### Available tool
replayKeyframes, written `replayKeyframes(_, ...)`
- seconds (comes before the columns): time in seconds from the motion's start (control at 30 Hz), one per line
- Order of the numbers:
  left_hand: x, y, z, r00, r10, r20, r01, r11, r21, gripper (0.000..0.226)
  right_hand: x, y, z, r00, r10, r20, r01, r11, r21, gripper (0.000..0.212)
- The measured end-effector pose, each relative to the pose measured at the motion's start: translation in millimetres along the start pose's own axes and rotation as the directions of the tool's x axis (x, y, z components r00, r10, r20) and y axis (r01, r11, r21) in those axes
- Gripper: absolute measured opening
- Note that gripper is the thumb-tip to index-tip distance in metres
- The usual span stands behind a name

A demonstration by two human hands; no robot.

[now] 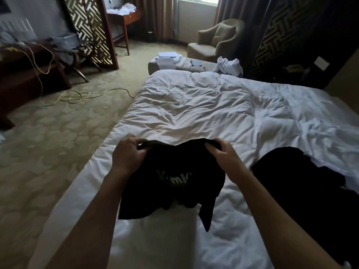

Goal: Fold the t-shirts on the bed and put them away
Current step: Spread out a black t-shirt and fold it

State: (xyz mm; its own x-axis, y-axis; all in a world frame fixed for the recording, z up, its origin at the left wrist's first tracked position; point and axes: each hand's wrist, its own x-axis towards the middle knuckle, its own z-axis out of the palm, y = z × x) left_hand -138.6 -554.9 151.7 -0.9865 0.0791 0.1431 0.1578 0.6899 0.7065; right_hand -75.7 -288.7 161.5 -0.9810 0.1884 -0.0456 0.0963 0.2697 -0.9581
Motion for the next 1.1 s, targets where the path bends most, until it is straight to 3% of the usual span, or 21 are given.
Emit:
replayKeyframes(0.07,7.9,11.0,-4.6,0.991,-0.021,-0.130,0.039,0.990,0.133,0.026,3.3,-14.9,-4.5,0.999,-0.024,-0.032,0.026,0.998,0.059,0.015)
replayKeyframes(0.13,14.2,29.6,-10.0,0.977,-0.052,-0.208,0.096,0.973,0.210,0.025,2.4,-32.0,-6.4,0.997,-0.060,0.043,0.054,0.990,0.133,0.015)
replayKeyframes(0.23,22.6,58.8,-15.1,0.975,-0.036,-0.219,0.077,0.980,0.181,0.026,-1.6,-58.2,0.6,0.954,-0.137,0.268,0.112,0.988,0.107,0.010)
replayKeyframes(0.33,29.3,77.7,-18.3,0.983,-0.003,-0.182,0.028,0.991,0.133,0.025,2.7,-69.9,10.3,0.931,-0.170,0.323,0.161,0.985,0.054,0.011)
replayKeyframes(0.4,31.9,79.6,-17.2,0.993,0.007,-0.121,-0.005,1.000,0.019,0.020,6.6,-69.1,14.2,0.955,-0.167,0.245,0.140,0.982,0.125,0.012)
replayKeyframes(0.47,30.5,77.7,-16.0,1.000,0.009,-0.018,-0.012,0.978,-0.209,0.018,8.6,-65.7,15.8,0.972,-0.159,0.171,0.125,0.973,0.193,0.012)
replayKeyframes(0.57,23.2,83.8,-13.0,0.989,0.043,0.140,0.035,0.859,-0.512,0.008,4.3,-69.9,21.6,0.944,-0.175,0.279,0.107,0.964,0.243,0.006)
replayKeyframes(0.67,22.1,100.0,-17.6,0.974,0.185,0.131,-0.073,0.802,-0.594,0.016,-3.7,-89.6,33.1,0.903,-0.231,0.362,0.205,0.973,0.110,0.010)
replayKeyframes(0.73,21.7,109.9,-23.9,0.961,0.238,0.142,-0.081,0.729,-0.680,0.018,-4.0,-103.9,40.7,0.930,-0.270,0.250,0.288,0.957,-0.035,0.013)
replayKeyframes(0.83,14.5,119.3,-25.4,0.929,0.265,0.258,0.072,0.554,-0.830,0.024,-0.6,-116.7,48.5,0.939,-0.342,-0.036,0.332,0.929,-0.162,0.014)
replayKeyframes(0.9,10.4,117.0,-20.0,0.934,0.265,0.241,0.067,0.532,-0.844,0.022,-0.8,-122.3,50.8,0.924,-0.381,-0.032,0.362,0.900,-0.244,0.022)
replayKeyframes(0.97,6.1,109.5,-20.1,0.943,0.238,0.231,0.090,0.486,-0.869,0.024,-1.8,-123.0,44.4,0.932,-0.324,0.165,0.338,0.939,-0.065,0.031)
replayKeyframes(1.03,4.4,101.8,-24.9,0.938,0.244,0.247,0.120,0.439,-0.890,0.026,-4.8,-125.0,27.1,0.896,-0.257,0.363,0.128,0.930,0.344,0.047)
replayKeyframes(1.07,3.0,100.7,-29.0,0.930,0.263,0.257,0.121,0.441,-0.889,0.026,-6.3,-125.2,17.4,0.883,-0.242,0.401,0.058,0.905,0.421,0.058)
replayKeyframes(1.1,2.2,101.4,-32.5,0.917,0.291,0.272,0.119,0.452,-0.884,0.026,-4.2,-125.1,8.2,0.892,-0.238,0.384,0.082,0.922,0.379,0.070)
